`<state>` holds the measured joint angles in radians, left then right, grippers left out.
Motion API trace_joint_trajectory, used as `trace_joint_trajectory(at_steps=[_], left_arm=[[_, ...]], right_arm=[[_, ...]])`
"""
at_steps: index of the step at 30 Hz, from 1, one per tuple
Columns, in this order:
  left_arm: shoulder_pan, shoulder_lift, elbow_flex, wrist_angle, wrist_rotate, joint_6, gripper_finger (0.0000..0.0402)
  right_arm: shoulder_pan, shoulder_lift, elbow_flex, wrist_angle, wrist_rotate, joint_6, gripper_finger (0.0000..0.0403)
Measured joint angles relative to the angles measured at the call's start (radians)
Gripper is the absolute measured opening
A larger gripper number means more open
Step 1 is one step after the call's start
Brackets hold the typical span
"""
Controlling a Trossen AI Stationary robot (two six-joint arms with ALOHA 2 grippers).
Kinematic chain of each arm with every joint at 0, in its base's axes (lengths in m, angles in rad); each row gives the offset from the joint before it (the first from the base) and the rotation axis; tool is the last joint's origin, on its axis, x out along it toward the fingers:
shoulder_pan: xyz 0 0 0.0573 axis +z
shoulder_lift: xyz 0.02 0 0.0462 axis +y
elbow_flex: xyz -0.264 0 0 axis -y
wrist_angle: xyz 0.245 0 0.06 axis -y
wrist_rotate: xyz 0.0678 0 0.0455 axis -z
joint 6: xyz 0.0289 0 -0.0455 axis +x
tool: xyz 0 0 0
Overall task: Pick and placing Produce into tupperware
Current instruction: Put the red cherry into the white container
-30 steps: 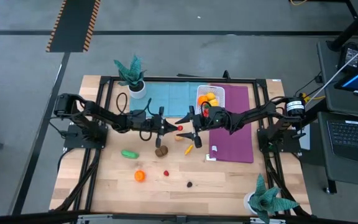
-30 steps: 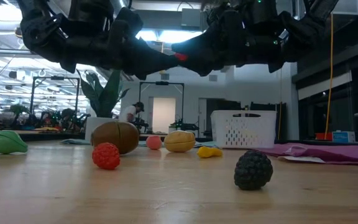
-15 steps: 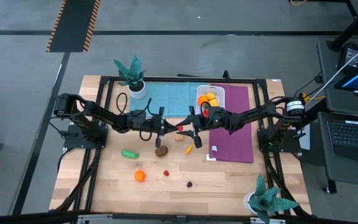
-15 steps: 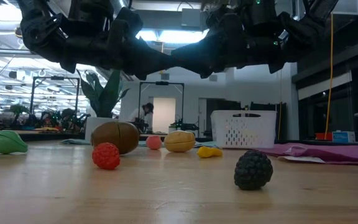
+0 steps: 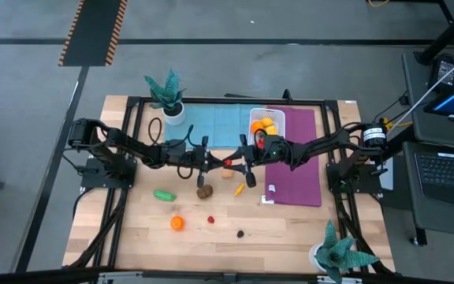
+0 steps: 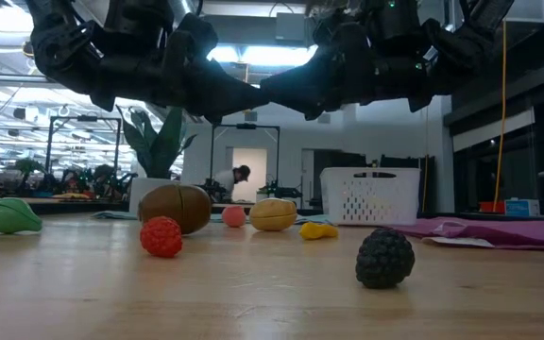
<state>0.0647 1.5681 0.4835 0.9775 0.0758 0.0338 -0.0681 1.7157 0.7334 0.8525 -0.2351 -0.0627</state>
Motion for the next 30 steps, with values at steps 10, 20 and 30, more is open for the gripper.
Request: trace_joint_trajectory(at_steps=[10, 20, 30], left_arm=[[-0.016, 0.000, -0.001, 0.000, -0.006, -0.005, 0.0023], [-0.023, -0.001, -0.002, -0.004, -0.003, -0.001, 0.0085], [-0.020, -0.223, -0.002, -0.295, -0.005, 0.029, 0.0107]], right_arm=[[0.001, 0.000, 0.000, 0.000, -0.005, -0.001, 0.0105], [0.000, 0.000, 0.000, 0.002, -0.004, 0.002, 0.0105], [-0.029, -0.001, 0.000, -0.002, -0.005, 0.033, 0.0108]])
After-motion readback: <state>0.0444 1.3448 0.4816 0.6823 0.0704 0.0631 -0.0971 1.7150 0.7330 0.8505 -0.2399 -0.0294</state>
